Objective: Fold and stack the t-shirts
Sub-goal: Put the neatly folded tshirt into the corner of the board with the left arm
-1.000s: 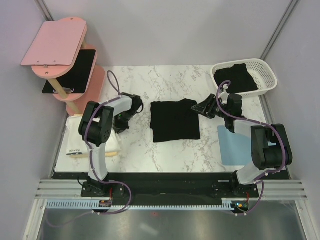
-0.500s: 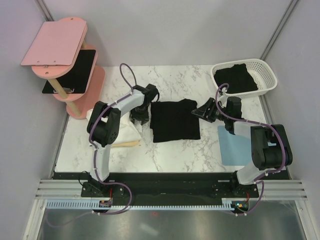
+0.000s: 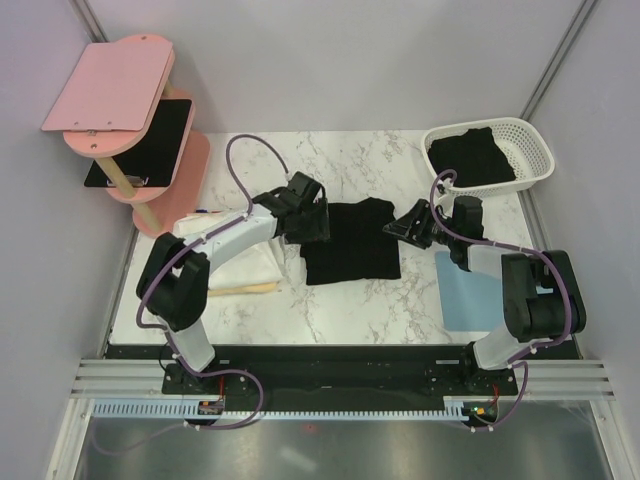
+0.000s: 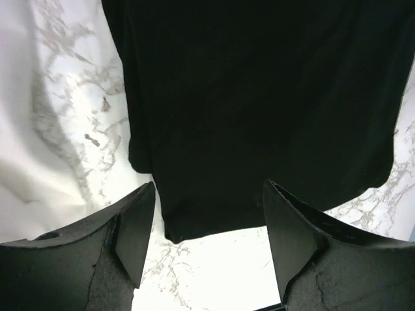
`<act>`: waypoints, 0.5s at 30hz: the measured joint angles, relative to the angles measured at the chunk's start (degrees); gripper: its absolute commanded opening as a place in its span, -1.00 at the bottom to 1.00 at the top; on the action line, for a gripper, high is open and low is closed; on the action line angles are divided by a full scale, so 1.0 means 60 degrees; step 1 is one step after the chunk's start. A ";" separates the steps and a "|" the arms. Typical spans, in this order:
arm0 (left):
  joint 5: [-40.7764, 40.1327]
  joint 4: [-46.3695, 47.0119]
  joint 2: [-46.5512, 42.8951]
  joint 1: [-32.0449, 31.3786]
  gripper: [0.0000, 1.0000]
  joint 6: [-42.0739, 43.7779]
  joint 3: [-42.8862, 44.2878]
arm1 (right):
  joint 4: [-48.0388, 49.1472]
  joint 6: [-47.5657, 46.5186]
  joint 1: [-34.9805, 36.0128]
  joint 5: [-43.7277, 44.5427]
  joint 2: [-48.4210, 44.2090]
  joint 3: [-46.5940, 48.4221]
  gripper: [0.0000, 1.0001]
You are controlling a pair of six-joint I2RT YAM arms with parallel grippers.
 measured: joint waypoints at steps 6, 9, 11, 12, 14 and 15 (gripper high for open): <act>0.1370 0.1920 -0.0135 0.0743 0.50 -0.0375 -0.2310 | -0.0321 -0.0211 -0.0040 0.0022 -0.0346 -0.0055 0.37; 0.1741 0.2295 -0.0142 0.1115 0.50 -0.0390 -0.2488 | -0.0401 -0.0277 -0.0073 0.0025 -0.0412 -0.0055 0.37; 0.1869 0.2612 -0.0153 0.1275 0.50 -0.0390 -0.2488 | -0.0448 -0.0295 -0.0080 0.0040 -0.0412 -0.0058 0.38; 0.1978 0.2765 -0.0153 0.1351 0.50 -0.0390 -0.2484 | -0.0437 -0.0295 -0.0084 0.0047 -0.0412 -0.0073 0.37; 0.2069 0.2907 -0.0138 0.1417 0.50 -0.0390 -0.2484 | -0.0441 -0.0299 -0.0087 0.0051 -0.0412 -0.0117 0.37; 0.2124 0.2954 -0.0102 0.1428 0.50 -0.0386 -0.2477 | -0.0441 -0.0295 -0.0087 0.0051 -0.0412 -0.0149 0.38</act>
